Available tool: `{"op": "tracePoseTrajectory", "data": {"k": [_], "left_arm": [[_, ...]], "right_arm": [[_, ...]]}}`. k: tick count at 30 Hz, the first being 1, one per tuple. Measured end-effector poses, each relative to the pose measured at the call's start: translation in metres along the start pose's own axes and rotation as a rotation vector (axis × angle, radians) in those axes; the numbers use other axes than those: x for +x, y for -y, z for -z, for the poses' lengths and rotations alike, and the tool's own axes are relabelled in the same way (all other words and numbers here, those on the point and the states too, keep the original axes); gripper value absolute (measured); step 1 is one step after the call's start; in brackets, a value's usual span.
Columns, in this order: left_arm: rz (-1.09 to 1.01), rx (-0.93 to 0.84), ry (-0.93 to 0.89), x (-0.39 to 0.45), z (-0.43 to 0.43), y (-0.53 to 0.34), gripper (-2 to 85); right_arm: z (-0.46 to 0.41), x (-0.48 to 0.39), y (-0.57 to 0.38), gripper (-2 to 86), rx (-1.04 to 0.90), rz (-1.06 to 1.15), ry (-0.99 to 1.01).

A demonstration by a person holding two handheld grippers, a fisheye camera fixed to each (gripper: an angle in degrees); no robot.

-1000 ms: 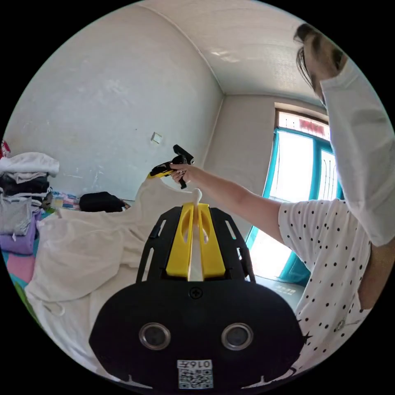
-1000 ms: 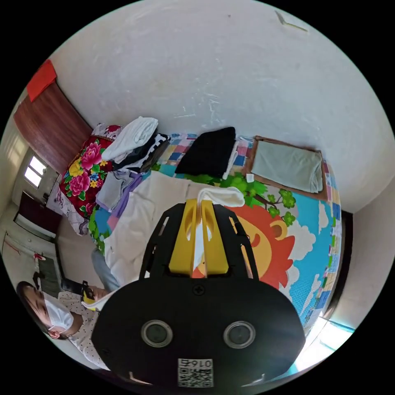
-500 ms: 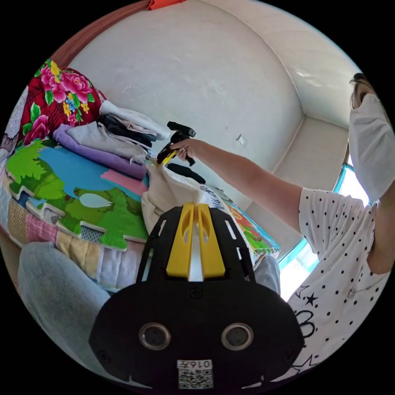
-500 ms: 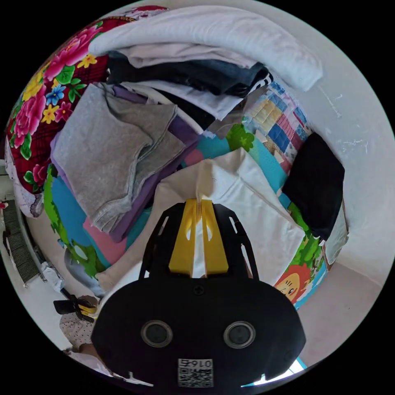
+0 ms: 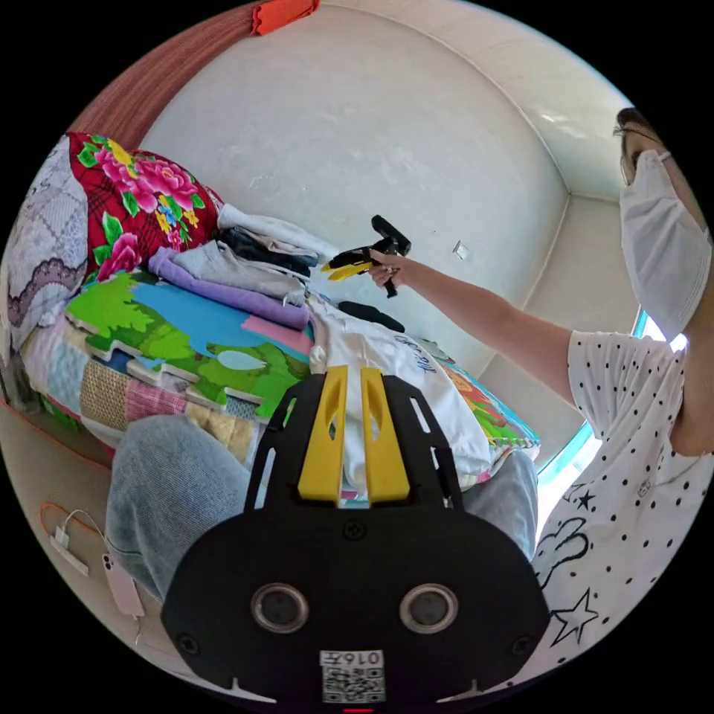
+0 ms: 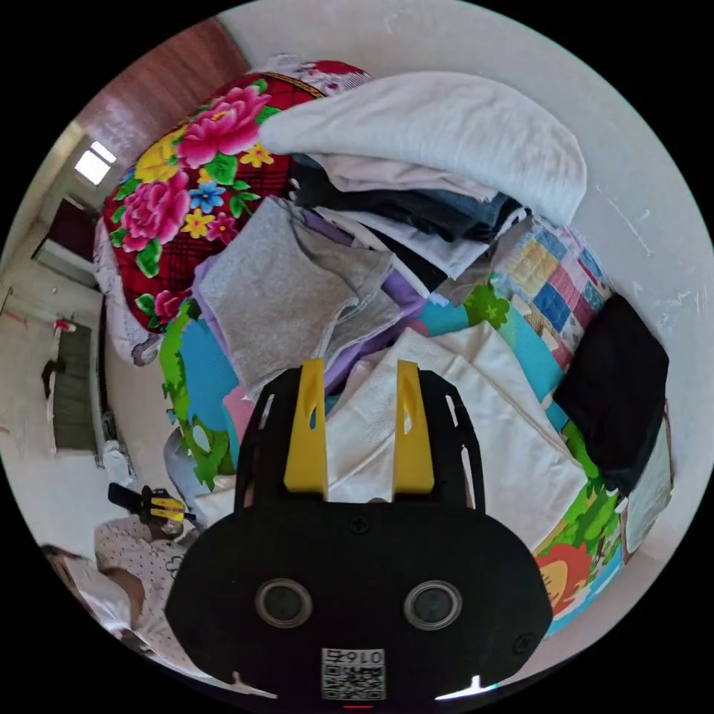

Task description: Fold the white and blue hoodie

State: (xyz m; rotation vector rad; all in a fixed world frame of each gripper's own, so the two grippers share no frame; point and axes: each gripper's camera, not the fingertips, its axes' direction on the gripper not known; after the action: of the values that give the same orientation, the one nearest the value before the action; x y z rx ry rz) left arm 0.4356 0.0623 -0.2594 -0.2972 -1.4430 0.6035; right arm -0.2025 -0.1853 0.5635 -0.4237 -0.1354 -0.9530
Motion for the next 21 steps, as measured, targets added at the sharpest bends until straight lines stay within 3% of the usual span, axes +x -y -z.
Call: {"op": "tracePoseTrajectory", "data": {"k": [4, 8, 11, 14, 17, 21], "left_arm": [[-0.070, -0.076, 0.037, 0.004, -0.016, 0.007, 2.5], [-0.097, -0.269, 0.139, -0.002, -0.056, 0.018, 15.1], [-0.117, -0.322, 0.155, -0.012, -0.071, 0.020, 13.4], [-0.098, -0.399, 0.049, -0.026, -0.086, 0.020, 10.8], [-0.133, -0.459, 0.079, -0.029, -0.097, 0.014, 9.5], [-0.119, -0.496, 0.082, -0.035, -0.104, 0.007, 8.0]], "right_arm": [[0.032, -0.035, -0.064, 12.1, 0.157, 0.052, 0.031], [0.046, -0.104, -0.177, 10.5, 0.325, 0.168, 0.077], [0.043, -0.163, -0.284, 8.5, 0.464, 0.207, -0.013], [0.026, -0.225, -0.392, 4.3, 0.572, 0.246, -0.181], [0.004, -0.278, -0.480, 4.4, 0.694, 0.170, -0.280], [-0.040, -0.332, -0.547, 7.0, 0.644, 0.097, -0.357]]}}
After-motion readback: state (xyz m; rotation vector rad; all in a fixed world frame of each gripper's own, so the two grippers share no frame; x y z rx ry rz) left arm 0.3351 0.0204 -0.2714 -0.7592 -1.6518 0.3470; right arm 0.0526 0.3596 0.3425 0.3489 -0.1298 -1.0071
